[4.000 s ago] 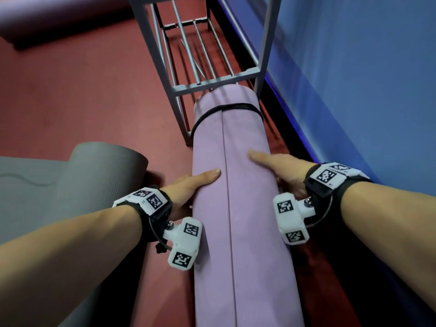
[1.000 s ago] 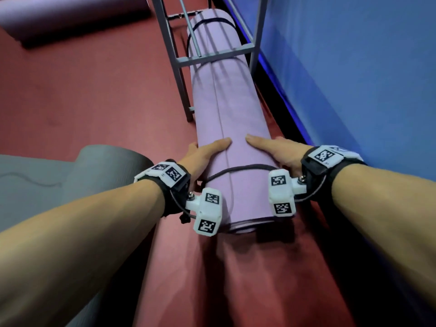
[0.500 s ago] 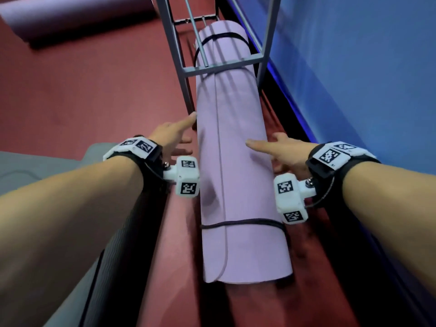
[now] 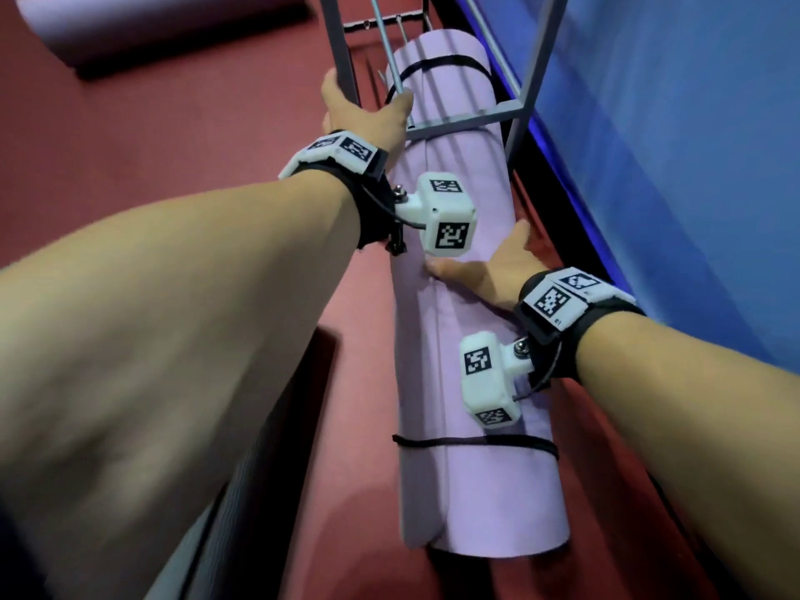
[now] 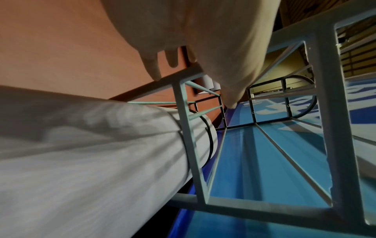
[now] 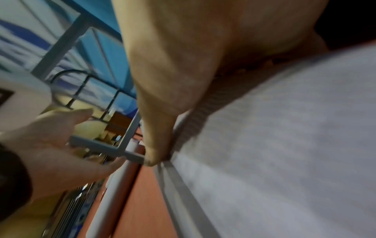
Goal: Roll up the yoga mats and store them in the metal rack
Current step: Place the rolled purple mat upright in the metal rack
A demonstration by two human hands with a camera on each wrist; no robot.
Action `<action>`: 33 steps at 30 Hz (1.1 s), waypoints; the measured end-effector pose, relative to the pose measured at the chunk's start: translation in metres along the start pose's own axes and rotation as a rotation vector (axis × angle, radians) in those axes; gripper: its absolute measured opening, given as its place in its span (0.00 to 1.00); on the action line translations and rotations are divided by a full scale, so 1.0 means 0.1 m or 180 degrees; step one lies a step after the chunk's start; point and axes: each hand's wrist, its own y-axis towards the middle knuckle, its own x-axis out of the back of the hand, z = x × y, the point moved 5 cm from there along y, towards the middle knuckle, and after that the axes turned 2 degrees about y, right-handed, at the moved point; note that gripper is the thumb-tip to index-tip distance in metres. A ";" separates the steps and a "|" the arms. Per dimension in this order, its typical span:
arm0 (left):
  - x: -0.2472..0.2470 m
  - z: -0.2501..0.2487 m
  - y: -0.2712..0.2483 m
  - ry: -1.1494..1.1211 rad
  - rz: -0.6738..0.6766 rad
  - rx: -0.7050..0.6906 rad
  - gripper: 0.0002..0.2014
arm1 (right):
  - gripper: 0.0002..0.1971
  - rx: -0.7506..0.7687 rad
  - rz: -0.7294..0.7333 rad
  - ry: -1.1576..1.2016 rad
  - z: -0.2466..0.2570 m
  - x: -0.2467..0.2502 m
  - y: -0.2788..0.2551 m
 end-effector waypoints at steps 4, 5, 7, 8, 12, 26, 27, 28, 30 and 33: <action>-0.05 -0.09 0.14 0.0040 -0.0141 -0.0072 0.25 | 0.74 -0.0103 -0.0177 0.0423 -0.06 -0.02 0.02; -0.03 -0.10 0.16 0.0125 -0.0174 -0.0055 0.18 | 0.73 -0.0069 -0.0271 0.0465 -0.08 -0.01 0.03; 0.04 -0.08 0.18 0.0300 -0.0220 -0.0086 0.09 | 0.66 -0.0043 -0.0464 0.0503 -0.10 0.00 0.04; 0.07 -0.05 0.18 0.0452 -0.0196 -0.0090 0.07 | 0.62 -0.0044 -0.0537 0.0497 -0.11 0.00 0.04; 0.14 0.03 0.05 0.0965 -0.0054 -0.0165 0.12 | 0.57 0.0027 -0.0689 0.0334 -0.09 0.08 0.05; 0.37 0.12 -0.18 0.0218 0.0524 -0.0090 0.19 | 0.63 0.0389 -0.0408 -0.0072 -0.21 0.38 -0.06; 0.36 0.10 -0.19 0.0335 0.0644 -0.0163 0.21 | 0.63 0.0381 -0.0368 -0.0067 -0.28 0.40 -0.04; 0.35 0.10 -0.19 0.0456 0.0766 -0.0209 0.23 | 0.62 0.0368 -0.0331 -0.0051 -0.35 0.41 -0.04; 0.34 0.13 -0.19 0.0637 0.1003 -0.0184 0.26 | 0.61 0.0349 -0.0284 -0.0020 -0.47 0.42 -0.06; 0.32 0.14 -0.27 0.0715 0.1266 -0.0163 0.25 | 0.60 0.0335 -0.0252 0.0031 -0.56 0.45 -0.10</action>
